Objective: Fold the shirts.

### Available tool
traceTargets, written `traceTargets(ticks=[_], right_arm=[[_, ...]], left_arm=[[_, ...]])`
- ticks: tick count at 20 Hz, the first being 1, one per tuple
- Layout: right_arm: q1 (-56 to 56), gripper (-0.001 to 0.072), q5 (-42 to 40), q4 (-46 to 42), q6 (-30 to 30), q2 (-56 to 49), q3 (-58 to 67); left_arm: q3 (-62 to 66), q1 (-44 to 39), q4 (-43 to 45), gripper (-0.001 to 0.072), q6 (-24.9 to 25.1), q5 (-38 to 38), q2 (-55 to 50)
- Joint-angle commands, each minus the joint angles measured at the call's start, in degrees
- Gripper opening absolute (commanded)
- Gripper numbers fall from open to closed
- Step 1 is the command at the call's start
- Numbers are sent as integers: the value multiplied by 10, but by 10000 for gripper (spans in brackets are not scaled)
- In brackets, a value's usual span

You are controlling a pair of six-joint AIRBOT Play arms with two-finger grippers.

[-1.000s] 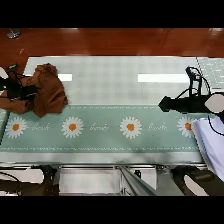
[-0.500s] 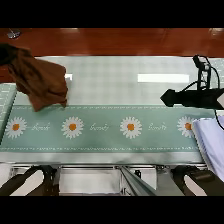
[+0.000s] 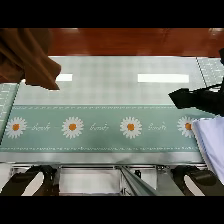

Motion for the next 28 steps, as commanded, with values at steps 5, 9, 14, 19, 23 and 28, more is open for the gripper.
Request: traceTargets(ticks=[5,9,14,19,23,28], right_arm=[[0,629,3,1,-1,26,0],[0,629,3,1,-1,26,0],[0,629,2,1,-1,26,-4],[0,629,-29,78,-4,17,-73],[0,615,-82,104,-13,-41,-93],[-3,614,-171,71,-11,-52,-56]], left_arm=[[-133,-237,-26,26,19,20,23],[-277,-312,-27,27,19,26,24],[-462,-318,19,27,19,48,14],[-575,-229,36,157,-18,36,-48],[-510,-214,102,702,-5,-84,-90],[-344,-113,154,701,-20,-144,-68]])
